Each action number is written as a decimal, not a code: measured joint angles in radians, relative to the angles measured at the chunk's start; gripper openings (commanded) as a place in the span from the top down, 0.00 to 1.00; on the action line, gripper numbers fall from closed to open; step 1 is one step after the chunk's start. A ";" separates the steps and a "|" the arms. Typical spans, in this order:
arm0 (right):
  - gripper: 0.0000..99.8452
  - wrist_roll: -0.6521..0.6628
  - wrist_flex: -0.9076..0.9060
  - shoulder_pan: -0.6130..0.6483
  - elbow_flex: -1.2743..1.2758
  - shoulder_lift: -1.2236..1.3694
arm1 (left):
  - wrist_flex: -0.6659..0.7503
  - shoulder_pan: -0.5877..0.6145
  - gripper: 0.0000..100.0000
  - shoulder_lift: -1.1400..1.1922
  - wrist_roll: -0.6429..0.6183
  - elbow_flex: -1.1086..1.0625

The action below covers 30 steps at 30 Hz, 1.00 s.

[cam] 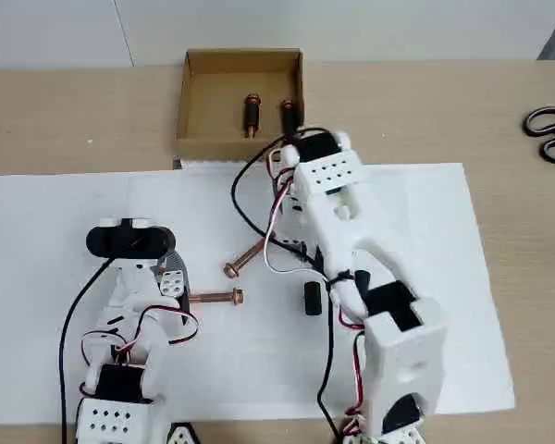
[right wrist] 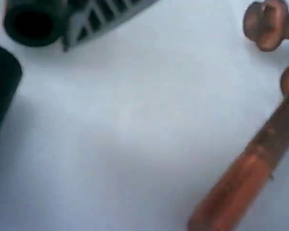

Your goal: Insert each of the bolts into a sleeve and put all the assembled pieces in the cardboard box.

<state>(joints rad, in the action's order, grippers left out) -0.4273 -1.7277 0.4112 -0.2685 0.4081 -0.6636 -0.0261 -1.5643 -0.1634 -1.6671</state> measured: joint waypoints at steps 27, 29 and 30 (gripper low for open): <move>0.78 0.000 0.135 -0.002 0.003 0.133 | 0.000 0.000 0.99 0.000 0.000 0.000; 0.81 0.000 0.135 -0.002 0.003 0.133 | 0.000 0.000 0.99 0.000 0.000 0.000; 0.83 0.000 0.135 -0.006 0.003 0.133 | 0.000 0.000 0.99 0.000 0.000 0.000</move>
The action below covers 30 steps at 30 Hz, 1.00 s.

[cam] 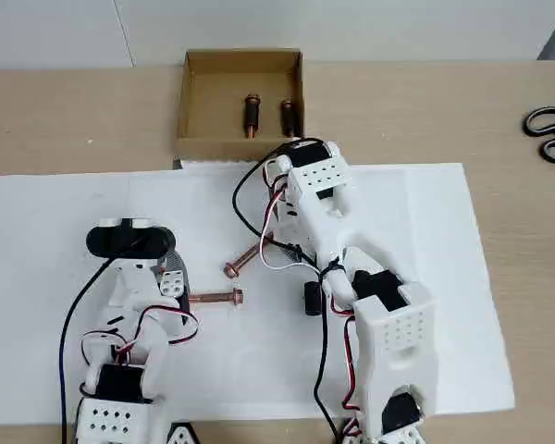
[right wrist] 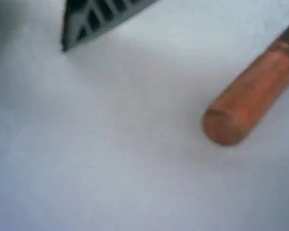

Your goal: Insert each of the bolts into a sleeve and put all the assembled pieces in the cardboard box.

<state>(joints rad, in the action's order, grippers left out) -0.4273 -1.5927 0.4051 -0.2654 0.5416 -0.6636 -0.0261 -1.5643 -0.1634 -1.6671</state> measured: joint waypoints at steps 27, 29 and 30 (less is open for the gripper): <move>1.00 0.046 -0.112 -0.038 -0.064 -0.258 | 0.000 0.000 0.99 0.000 -0.011 0.000; 1.00 0.046 -0.112 -0.043 -0.063 -0.345 | -0.003 0.005 0.99 0.002 -0.037 0.003; 1.00 0.046 -0.112 -0.049 -0.054 -0.388 | -0.025 0.009 0.99 0.002 -0.054 0.017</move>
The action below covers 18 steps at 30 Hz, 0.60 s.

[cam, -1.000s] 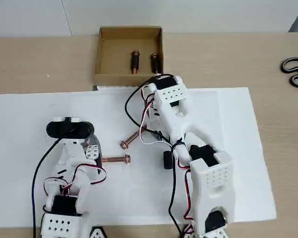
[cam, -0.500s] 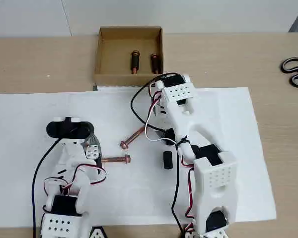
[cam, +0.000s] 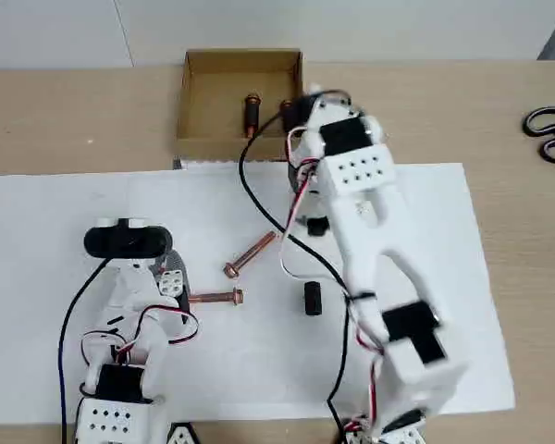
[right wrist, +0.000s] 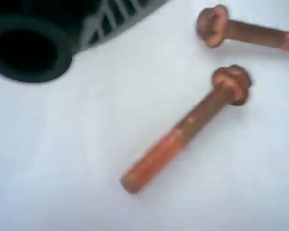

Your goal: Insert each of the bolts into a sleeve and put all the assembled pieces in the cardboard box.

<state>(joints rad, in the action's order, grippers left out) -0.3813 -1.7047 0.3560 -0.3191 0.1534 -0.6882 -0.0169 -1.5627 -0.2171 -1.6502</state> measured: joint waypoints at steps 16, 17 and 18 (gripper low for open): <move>1.00 0.000 -0.002 -0.137 0.514 -0.482 | -0.548 0.092 0.99 0.060 -0.041 0.537; 1.00 0.000 -0.002 -0.137 0.545 -0.512 | -0.572 0.101 0.99 0.098 -0.041 0.586; 1.00 0.000 -0.002 -0.133 0.575 -0.545 | -0.598 0.110 0.99 0.146 -0.048 0.638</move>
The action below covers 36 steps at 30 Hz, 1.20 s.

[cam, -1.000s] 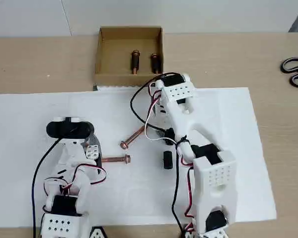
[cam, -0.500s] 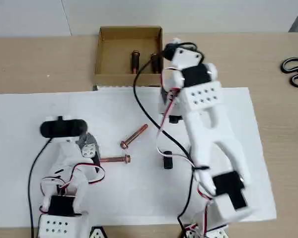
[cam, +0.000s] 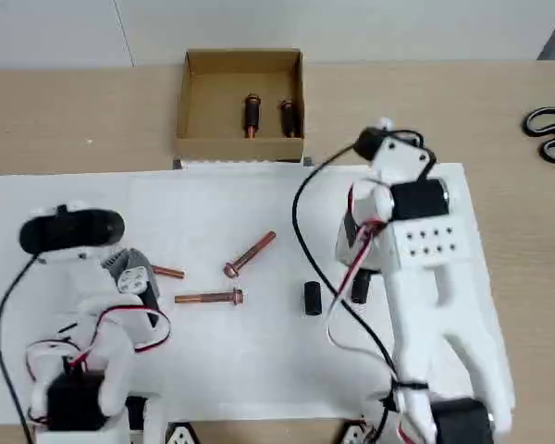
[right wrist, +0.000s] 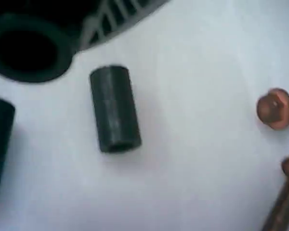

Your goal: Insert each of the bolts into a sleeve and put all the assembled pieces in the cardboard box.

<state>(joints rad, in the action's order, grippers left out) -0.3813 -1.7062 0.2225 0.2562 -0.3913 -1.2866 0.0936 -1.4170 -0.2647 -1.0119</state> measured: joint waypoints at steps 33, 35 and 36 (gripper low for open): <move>1.00 -0.002 -0.005 -0.181 0.345 -0.609 | -0.448 -0.026 0.99 1.206 -0.434 0.980; 1.00 -0.002 -0.005 -0.178 0.345 -0.609 | -0.446 -0.014 0.99 1.244 -0.540 0.964; 1.00 -0.002 -0.005 -0.184 0.345 -0.609 | -0.446 -0.002 0.99 1.263 -0.608 0.954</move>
<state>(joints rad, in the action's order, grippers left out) -0.3828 -1.7108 0.0384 0.6015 -1.0004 -1.7331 0.0921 -0.1542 -0.8723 -0.0575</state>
